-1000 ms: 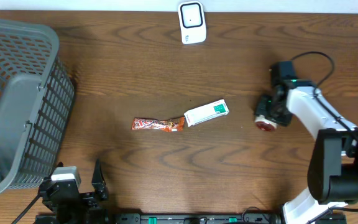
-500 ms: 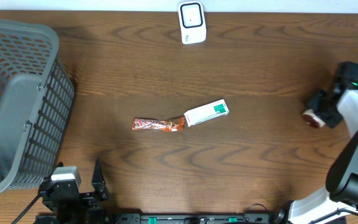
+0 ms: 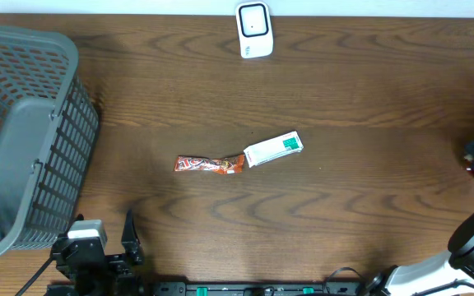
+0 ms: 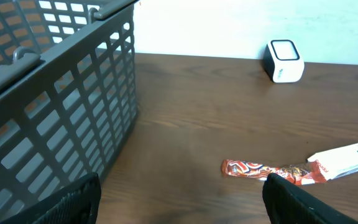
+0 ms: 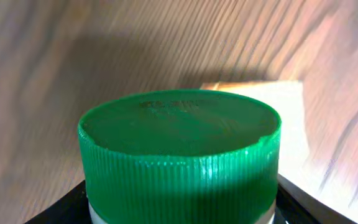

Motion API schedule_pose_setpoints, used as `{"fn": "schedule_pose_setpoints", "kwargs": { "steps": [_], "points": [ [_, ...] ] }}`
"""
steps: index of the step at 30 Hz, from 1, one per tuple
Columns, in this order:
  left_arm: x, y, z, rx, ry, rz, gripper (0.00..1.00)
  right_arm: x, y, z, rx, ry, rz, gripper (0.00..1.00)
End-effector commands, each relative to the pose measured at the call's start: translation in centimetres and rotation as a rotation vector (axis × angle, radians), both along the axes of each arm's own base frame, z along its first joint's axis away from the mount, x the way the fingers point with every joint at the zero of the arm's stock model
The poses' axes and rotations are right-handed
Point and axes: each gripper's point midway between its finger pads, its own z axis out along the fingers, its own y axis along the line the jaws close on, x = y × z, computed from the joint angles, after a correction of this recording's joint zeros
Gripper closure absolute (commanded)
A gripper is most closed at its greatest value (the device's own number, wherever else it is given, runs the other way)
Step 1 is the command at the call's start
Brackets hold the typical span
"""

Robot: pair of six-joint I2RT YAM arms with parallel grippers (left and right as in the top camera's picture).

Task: Scan the item barcode

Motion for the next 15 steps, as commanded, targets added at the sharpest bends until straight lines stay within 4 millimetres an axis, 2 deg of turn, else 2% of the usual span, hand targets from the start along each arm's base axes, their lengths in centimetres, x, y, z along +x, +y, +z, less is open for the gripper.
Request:
{"fn": "schedule_pose_setpoints", "kwargs": {
  "steps": [1,4,9,15],
  "points": [
    [-0.1,-0.2,0.2,0.000,-0.011,-0.009,0.16,0.0,-2.1,2.6,-0.089,-0.029,0.004,0.39],
    [-0.1,-0.2,0.2,0.000,-0.011,-0.009,0.16,0.2,-2.6,2.9,-0.095,-0.053,0.001,0.43],
    [-0.1,-0.2,0.2,0.000,-0.011,-0.009,0.16,1.9,-3.8,4.5,-0.160,-0.138,0.005,0.37],
    [-0.1,-0.2,0.2,0.000,-0.011,-0.009,0.16,3.5,-5.2,6.7,-0.250,-0.225,0.015,0.37]
  ]
}}
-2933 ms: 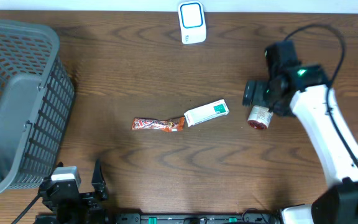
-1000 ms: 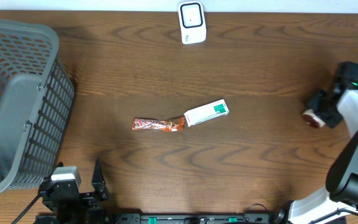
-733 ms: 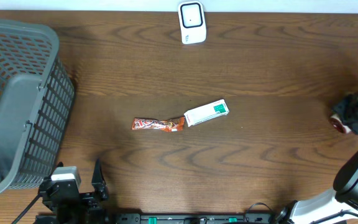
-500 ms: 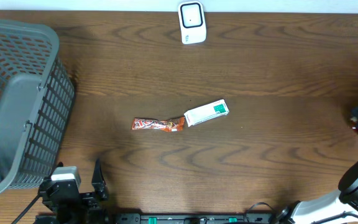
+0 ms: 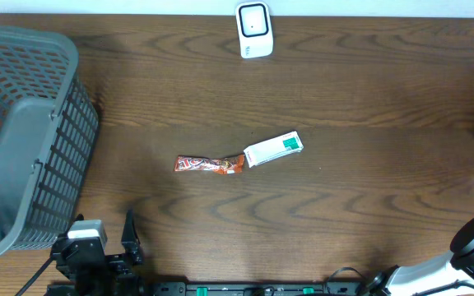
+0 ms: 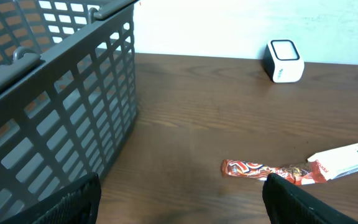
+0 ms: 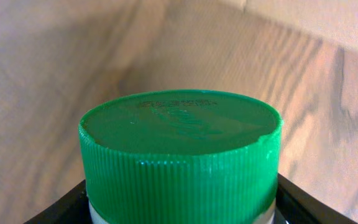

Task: Scan the item barcode
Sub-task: 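Hold the bottle at the right edge and lower it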

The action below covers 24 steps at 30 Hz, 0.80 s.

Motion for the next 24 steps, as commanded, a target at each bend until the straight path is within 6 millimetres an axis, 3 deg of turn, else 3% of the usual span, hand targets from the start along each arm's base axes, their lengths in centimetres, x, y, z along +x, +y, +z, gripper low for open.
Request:
{"fn": "schedule_pose_setpoints", "kwargs": {
  "steps": [1,7,11,14,24],
  "points": [
    [-0.1,-0.2,0.2,0.000,-0.011,-0.009,0.16,0.8,-1.1,3.2,-0.089,-0.043,0.021,0.37],
    [-0.1,-0.2,0.2,-0.001,-0.010,-0.009,0.16,2.2,-2.3,5.5,-0.233,-0.044,0.105,0.39],
    [-0.2,-0.2,-0.1,-0.003,0.003,-0.009,0.16,2.9,-2.9,5.7,-0.280,-0.041,0.130,0.41],
    [-0.2,-0.2,-0.1,-0.003,0.003,-0.009,0.16,3.4,-3.3,4.6,-0.282,-0.043,0.130,0.41],
    [-0.2,-0.2,-0.1,-0.003,0.003,-0.009,0.16,5.2,-3.7,-1.5,-0.258,0.005,0.170,0.40]
  ]
}}
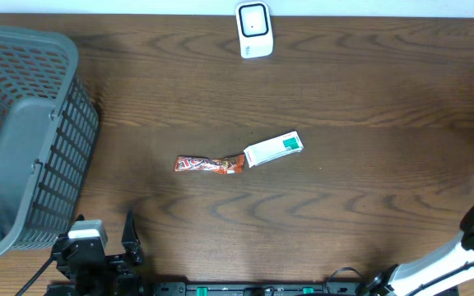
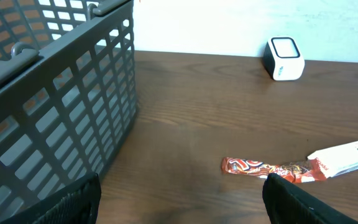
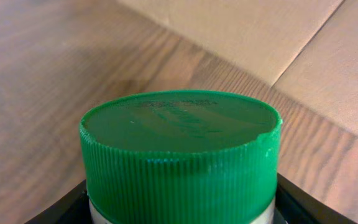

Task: Scan the item barcode
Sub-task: 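Hold the bottle at the right edge and lower it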

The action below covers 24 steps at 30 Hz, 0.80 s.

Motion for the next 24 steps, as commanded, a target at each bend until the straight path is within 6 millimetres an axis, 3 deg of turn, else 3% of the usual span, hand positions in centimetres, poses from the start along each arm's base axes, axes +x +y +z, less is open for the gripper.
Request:
{"fn": "schedule_pose_setpoints", "kwargs": {
  "steps": [1,10,24],
  "points": [
    [-0.1,-0.2,0.1,-0.002,-0.006,-0.009,0.16,1.2,-0.2,-0.1,-0.039,0.006,0.028,0.39],
    [-0.1,-0.2,0.1,-0.002,-0.006,-0.009,0.16,1.8,0.4,-1.7,-0.008,0.012,0.062,0.32],
    [-0.1,-0.2,0.1,-0.002,-0.006,-0.009,0.16,1.6,1.0,-2.4,0.028,0.034,0.079,0.01]
  ]
}}
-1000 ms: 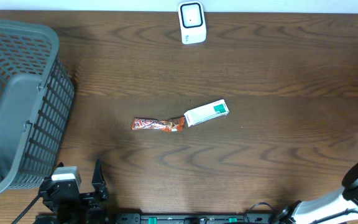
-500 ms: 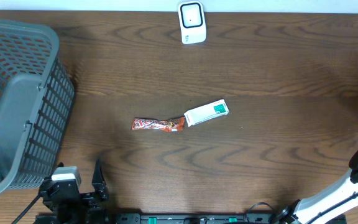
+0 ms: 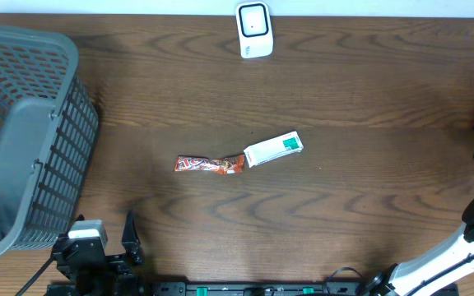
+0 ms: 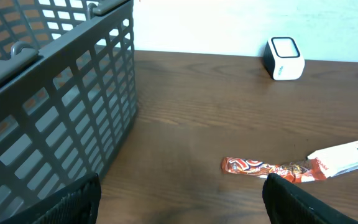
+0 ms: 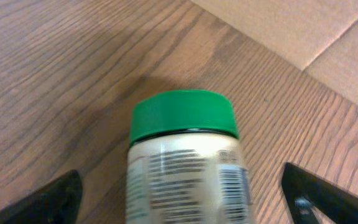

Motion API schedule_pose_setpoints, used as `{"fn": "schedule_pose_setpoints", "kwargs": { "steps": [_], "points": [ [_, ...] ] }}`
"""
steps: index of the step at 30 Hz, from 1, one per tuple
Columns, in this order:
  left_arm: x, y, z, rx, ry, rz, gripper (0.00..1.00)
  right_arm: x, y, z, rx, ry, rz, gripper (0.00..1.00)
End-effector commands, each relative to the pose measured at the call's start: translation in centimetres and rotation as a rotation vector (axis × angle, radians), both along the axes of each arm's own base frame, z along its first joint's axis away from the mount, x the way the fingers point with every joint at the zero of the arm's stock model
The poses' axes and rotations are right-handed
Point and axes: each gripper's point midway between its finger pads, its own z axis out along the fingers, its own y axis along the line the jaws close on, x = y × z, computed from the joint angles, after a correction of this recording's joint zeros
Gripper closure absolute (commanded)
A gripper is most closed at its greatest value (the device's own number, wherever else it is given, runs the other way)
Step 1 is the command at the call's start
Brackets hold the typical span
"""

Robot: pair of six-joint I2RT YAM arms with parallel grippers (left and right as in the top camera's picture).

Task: Scan the item barcode
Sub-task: 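Hold the bottle at the right edge and lower it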

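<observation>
A pale bottle (image 5: 185,171) with a green cap (image 5: 184,117) and a barcode label fills the middle of the right wrist view, blurred, over wood planks. My right gripper (image 5: 180,180) is open, its fingers (image 5: 58,198) spread wide on either side of the bottle and apart from it. From overhead the right arm shows only at the far right edge, and the bottle is hidden there. The white scanner (image 3: 253,31) stands at the table's far edge. My left gripper (image 4: 182,190) is open and holds nothing near the front left.
A grey mesh basket (image 3: 23,140) takes up the left side. A red candy wrapper (image 3: 211,164) and a white-green packet (image 3: 273,149) lie mid-table. An orange packet peeks in at the right edge. Pale cardboard (image 5: 303,28) lies beyond the bottle.
The right gripper has opened: its fingers now stand wide apart and the bottle sits farther from the camera, its label showing. The right arm has shifted slightly toward the far side.
The green cap filled the right wrist view at every earlier moment, gripped close to the camera, while the wood and cardboard behind it changed as the arm moved along the right edge. Now the bottle is let go. The left arm stayed still.
</observation>
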Motion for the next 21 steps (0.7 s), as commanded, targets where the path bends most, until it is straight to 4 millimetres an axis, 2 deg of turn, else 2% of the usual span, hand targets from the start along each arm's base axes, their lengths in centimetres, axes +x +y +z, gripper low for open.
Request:
{"fn": "schedule_pose_setpoints", "kwargs": {
  "steps": [1,4,7,10,13,16,21],
  "points": [
    [-0.1,-0.2,0.1,-0.001,-0.007,-0.009,0.16,1.1,0.5,0.7,0.008,-0.022,0.039,0.01],
    [-0.1,-0.2,0.1,-0.001,-0.007,-0.009,0.16,2.1,2.0,2.5,0.034,-0.060,0.108,0.01],
    [-0.1,-0.2,0.1,-0.001,-0.007,-0.009,0.16,2.9,3.8,5.8,0.041,-0.109,0.174,0.01],
    [-0.1,-0.2,0.1,-0.001,-0.007,-0.009,0.16,3.1,6.3,9.8,0.079,-0.178,0.208,0.01],
    [-0.1,-0.2,0.1,-0.001,-0.007,-0.009,0.16,2.5,9.9,12.4,0.197,-0.231,0.226,0.01],
    [-0.1,-0.2,0.1,-0.001,-0.007,-0.009,0.16,1.6,14.4,12.9,0.367,-0.233,0.247,0.01],
    [-0.1,-0.2,0.1,-0.001,-0.007,-0.009,0.16,0.4,21.9,10.8,0.600,-0.114,0.330,0.01]
  ]
}}
